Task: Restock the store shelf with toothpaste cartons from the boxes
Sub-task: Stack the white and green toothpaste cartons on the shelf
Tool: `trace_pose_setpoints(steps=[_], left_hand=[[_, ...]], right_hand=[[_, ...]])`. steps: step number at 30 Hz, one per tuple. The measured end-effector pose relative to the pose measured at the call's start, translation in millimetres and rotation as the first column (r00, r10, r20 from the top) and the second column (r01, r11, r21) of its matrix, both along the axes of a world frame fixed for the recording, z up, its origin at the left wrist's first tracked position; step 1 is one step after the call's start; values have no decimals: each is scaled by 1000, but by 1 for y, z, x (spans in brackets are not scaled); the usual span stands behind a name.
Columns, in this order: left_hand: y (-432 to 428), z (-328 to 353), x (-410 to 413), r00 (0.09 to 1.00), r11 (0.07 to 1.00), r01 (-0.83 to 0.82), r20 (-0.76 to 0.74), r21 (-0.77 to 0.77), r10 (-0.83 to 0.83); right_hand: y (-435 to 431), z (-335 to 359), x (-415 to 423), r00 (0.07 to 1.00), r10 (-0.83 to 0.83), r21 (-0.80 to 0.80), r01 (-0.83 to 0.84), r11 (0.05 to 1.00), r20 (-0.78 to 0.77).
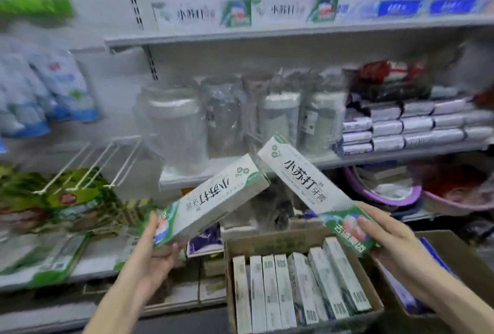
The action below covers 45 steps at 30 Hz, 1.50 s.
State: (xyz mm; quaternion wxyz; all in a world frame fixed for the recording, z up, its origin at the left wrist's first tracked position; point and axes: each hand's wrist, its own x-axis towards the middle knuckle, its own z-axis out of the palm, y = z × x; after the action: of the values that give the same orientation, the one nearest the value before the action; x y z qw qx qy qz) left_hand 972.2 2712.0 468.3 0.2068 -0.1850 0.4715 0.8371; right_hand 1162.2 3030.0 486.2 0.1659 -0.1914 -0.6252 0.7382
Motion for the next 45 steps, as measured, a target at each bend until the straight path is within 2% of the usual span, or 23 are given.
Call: trace_pose_setpoints(steps=[5,8,14,16,19,23,27,31,35,39,45], left_hand=[[-17,110,4,993,971,-63,-80,231,83],[-32,159,-5,984,948,-83,-126,307,127],[-38,237,-38,949,899,-199,-152,390,276],[-32,258,-51,938,869,-239,-130,434,323],[-22,283,-66,894,824,-330,-127,460,429],[-5,293,-71,832,800,-435,-156,413,533],[7,291,-71,797,805,-502,-190,316,573],[8,287,-75,781,795,-534,-192,288,595],[9,287,-79,752,770,-578,-188,272,631],[12,289,-80,735,754,-595,-192,277,651],[12,287,-83,729,757,-597,-213,266,650]], right_hand=[[1,108,-13,989,62,149,-41,988,-137],[7,161,-29,972,147,213,-107,971,-181],[41,242,-91,958,113,439,15,899,-264],[57,265,-120,953,124,528,42,848,-276],[74,290,-169,958,169,694,42,719,-233],[81,310,-237,956,229,792,4,611,-182],[66,306,-300,950,298,805,-102,584,-96],[46,292,-350,941,332,867,-109,487,-68],[35,284,-380,954,262,850,-16,526,-144],[34,278,-404,973,166,854,52,517,-160],[29,279,-418,978,138,845,60,531,-157]])
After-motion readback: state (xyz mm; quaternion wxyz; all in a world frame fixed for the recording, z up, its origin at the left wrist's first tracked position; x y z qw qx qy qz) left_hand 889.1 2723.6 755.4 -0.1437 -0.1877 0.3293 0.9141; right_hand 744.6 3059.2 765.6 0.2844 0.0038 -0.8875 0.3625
